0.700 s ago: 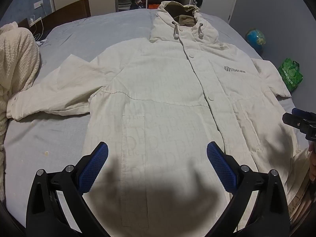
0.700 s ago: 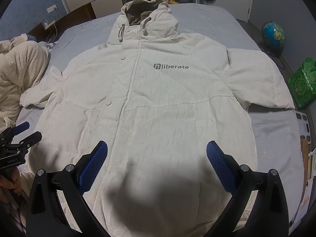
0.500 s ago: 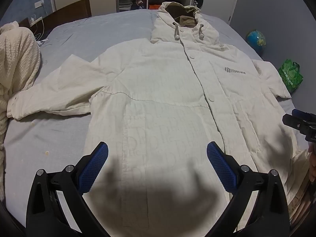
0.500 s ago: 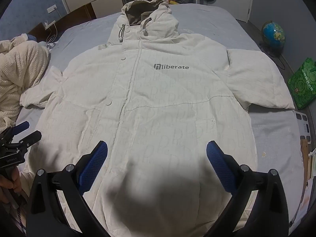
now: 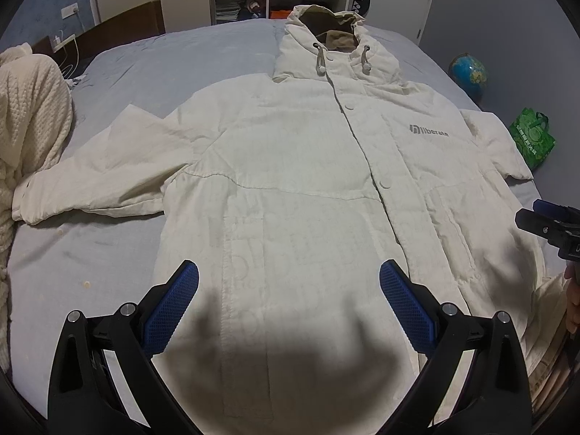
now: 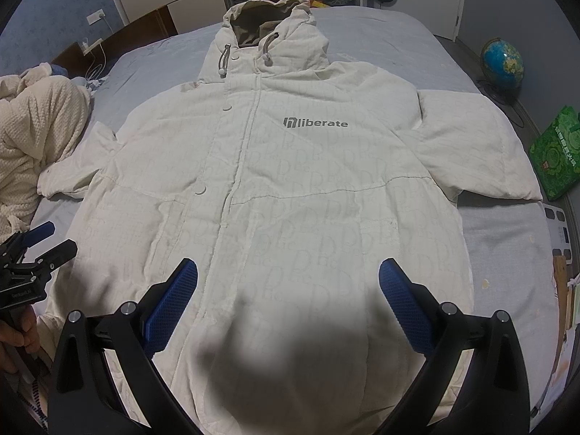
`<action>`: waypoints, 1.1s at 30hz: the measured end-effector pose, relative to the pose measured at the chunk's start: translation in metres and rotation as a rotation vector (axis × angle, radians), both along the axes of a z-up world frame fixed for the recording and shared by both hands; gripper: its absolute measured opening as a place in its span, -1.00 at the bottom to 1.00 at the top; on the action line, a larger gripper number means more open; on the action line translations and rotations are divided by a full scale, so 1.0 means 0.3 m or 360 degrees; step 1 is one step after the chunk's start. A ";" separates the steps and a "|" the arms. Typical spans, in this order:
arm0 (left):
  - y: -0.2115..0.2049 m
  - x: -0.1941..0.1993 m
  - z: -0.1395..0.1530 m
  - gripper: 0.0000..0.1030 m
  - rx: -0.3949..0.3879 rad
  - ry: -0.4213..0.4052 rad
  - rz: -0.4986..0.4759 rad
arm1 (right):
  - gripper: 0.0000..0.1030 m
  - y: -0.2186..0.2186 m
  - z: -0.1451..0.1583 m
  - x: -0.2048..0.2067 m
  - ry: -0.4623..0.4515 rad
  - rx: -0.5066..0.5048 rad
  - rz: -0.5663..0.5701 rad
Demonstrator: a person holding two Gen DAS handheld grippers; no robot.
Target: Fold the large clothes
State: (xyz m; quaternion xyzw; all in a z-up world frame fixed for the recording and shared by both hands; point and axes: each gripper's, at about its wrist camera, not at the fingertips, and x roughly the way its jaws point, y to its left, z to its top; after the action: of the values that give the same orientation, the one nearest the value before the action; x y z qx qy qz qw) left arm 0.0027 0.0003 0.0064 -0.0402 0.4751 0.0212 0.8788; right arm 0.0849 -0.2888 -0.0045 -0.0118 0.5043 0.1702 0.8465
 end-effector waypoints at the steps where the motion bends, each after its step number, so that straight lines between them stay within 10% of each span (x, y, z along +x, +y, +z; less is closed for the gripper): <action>1: -0.001 0.000 0.000 0.87 0.0001 0.0002 0.0000 | 0.87 0.001 0.000 0.000 0.0000 0.0000 0.0001; 33: -0.004 0.012 -0.017 0.87 -0.0074 0.0075 -0.0018 | 0.87 0.000 -0.003 0.006 0.0007 0.0007 -0.0006</action>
State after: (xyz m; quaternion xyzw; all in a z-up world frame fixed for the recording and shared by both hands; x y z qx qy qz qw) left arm 0.0062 -0.0009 0.0015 -0.0574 0.4962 0.0061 0.8663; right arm 0.0866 -0.2887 -0.0055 -0.0087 0.5058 0.1697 0.8458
